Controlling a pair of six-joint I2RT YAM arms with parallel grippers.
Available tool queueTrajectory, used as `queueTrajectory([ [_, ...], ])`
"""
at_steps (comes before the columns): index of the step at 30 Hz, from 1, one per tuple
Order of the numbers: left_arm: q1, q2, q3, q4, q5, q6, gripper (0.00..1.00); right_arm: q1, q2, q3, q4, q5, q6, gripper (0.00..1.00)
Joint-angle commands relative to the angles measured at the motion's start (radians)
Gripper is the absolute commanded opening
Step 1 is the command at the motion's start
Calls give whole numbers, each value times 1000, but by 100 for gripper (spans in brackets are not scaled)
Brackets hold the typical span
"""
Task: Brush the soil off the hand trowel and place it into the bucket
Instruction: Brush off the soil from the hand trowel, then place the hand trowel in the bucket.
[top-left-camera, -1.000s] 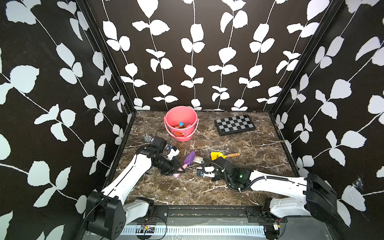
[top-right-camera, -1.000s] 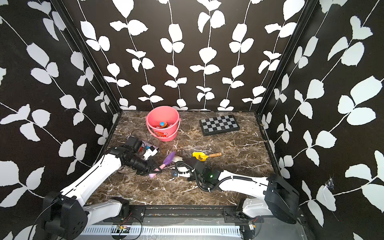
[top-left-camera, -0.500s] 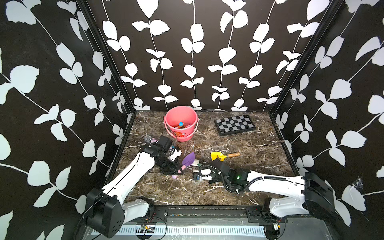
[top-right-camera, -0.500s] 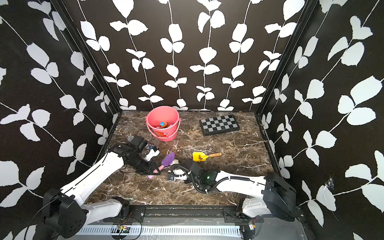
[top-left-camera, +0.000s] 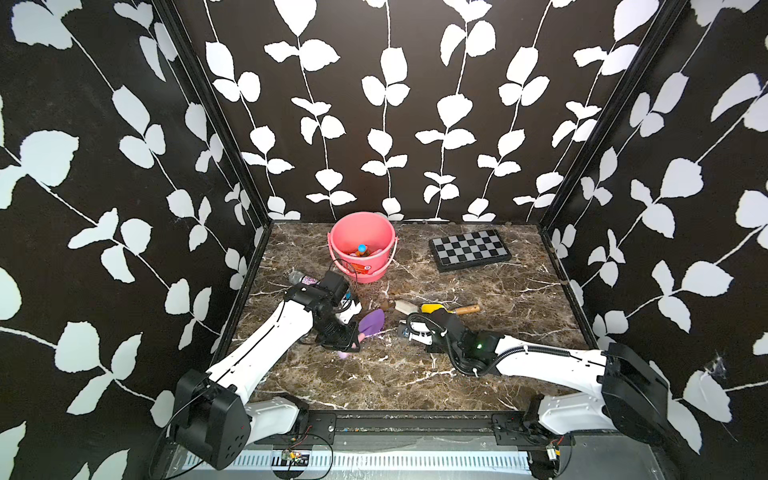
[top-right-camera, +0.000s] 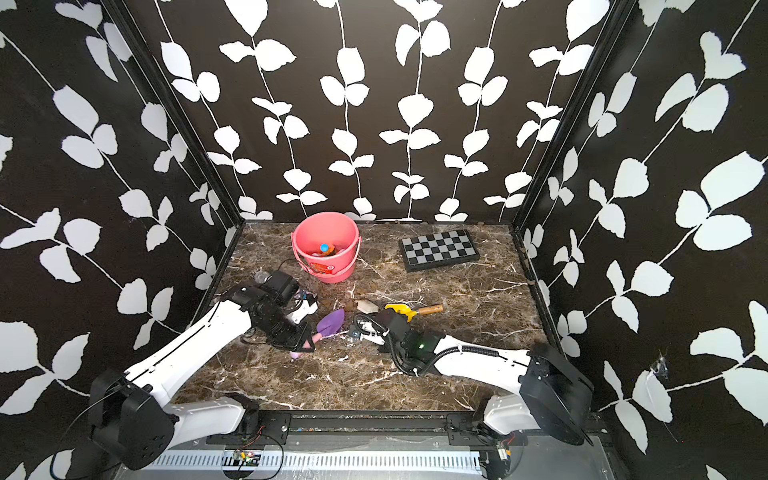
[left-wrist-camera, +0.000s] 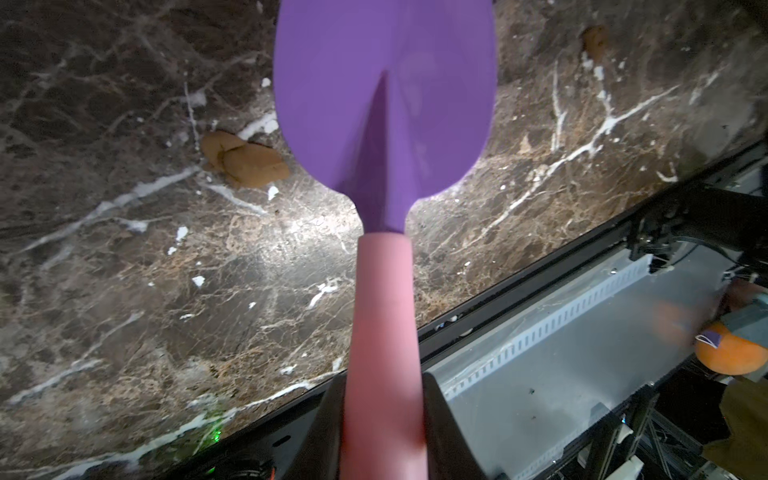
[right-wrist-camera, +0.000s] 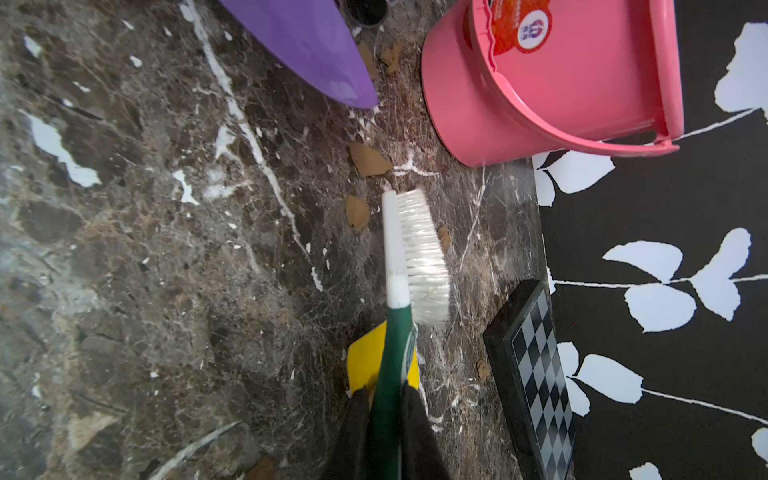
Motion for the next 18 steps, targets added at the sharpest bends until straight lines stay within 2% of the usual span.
queueTrajectory([
  [1,-5,-30,50,-36,-62,30,0,-35,-101,-16,32,-4,118,0],
  [9,-3,-86,196,-96,-198,79,0,-192,-293,-20,26,-216,361,0],
  [13,-2,-89,291,-138,-301,104,0,-254,-325,9,-17,-305,469,0],
  [18,-3,-82,404,-130,-390,126,0,-356,-340,29,-29,-499,634,0],
])
